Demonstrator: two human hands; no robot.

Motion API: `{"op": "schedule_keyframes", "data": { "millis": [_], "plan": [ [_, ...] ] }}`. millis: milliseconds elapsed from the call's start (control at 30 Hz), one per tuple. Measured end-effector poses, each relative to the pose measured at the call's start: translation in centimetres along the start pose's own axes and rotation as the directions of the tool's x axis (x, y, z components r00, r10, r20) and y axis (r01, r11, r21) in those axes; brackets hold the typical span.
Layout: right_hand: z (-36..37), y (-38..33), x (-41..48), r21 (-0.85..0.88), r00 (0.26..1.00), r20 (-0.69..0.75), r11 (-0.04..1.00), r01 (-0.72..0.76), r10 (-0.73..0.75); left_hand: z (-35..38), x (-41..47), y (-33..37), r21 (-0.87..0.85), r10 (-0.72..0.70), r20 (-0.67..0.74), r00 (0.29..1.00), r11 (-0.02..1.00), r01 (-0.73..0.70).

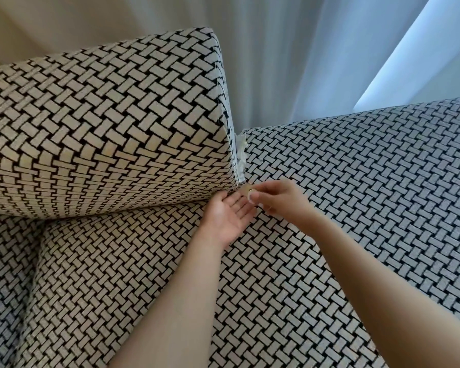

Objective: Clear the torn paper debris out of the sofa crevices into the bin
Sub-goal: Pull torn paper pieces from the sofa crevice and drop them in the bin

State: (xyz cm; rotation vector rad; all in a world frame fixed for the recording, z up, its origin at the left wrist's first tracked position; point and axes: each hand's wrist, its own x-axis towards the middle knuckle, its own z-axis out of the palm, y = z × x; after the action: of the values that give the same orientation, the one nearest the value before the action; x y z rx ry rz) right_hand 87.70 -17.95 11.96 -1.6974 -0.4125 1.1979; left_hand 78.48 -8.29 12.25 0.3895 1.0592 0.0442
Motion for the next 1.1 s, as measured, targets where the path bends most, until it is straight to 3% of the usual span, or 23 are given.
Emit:
{"op": "schedule_keyframes", "data": {
  "millis": [100,200,300,400,467,533,633,700,967,1100],
  "plan": [
    [1.1,-0.5,0.1,-0.183,0.998,0.059,0.982,0.041,-0.03,0.8,0.1,-0.5,0.08,-0.049,0.001,0.999,0.996,0.048],
    [2.1,-1.0,0.3,-0.444,0.991,0.033,0.886,0.134,-0.133,0.9,0.7,-0.8,0.049,-0.015,-0.083,0.996,0.999,0.019],
    [2.2,-1.4,0.6,-0.47,0.979,-0.003,0.865,0.178,-0.203,0.2,1.0,-0.5,0.004,0.013,-0.117,0.993,1.0,-0.012],
    [1.9,-2.0,2.1,-0.341,0.906,-0.293,0.919,0.199,-0.305,-0.9,1.1,-0.3,0.15,-0.044,-0.138,0.989,0.986,0.065],
    [1.5,-2.3,4.3,-0.478,0.854,-0.391,0.869,0.13,-0.343,-0.9,1.5,-0.6,0.252,-0.013,-0.187,0.982,0.966,0.061],
    [1.0,-2.6,7.2,-0.658,0.91,-0.277,0.751,0.055,-0.309,-0.6,2.2,-1.1,0.295,0.062,-0.25,0.966,0.955,0.015],
    [0.8,-2.4,10.4,-0.811,0.952,-0.055,0.57,0.133,-0.301,-0.4,2.4,-1.8,0.344,0.138,-0.288,0.948,0.938,-0.031],
    [0.4,-1.7,11.7,-0.872,0.952,0.007,0.465,0.155,-0.304,-0.4,2.6,-2.1,0.37,0.159,-0.298,0.941,0.928,-0.04],
    [-0.7,-4.7,13.6,-0.952,0.984,0.143,0.259,0.165,-0.102,-0.5,3.0,-1.9,0.354,0.138,-0.293,0.946,0.935,-0.027],
    [-0.4,-5.1,12.6,-0.96,0.982,0.184,0.209,0.189,-0.04,0.0,3.1,-1.9,0.333,0.151,-0.343,0.927,0.943,-0.031]
  ]
}}
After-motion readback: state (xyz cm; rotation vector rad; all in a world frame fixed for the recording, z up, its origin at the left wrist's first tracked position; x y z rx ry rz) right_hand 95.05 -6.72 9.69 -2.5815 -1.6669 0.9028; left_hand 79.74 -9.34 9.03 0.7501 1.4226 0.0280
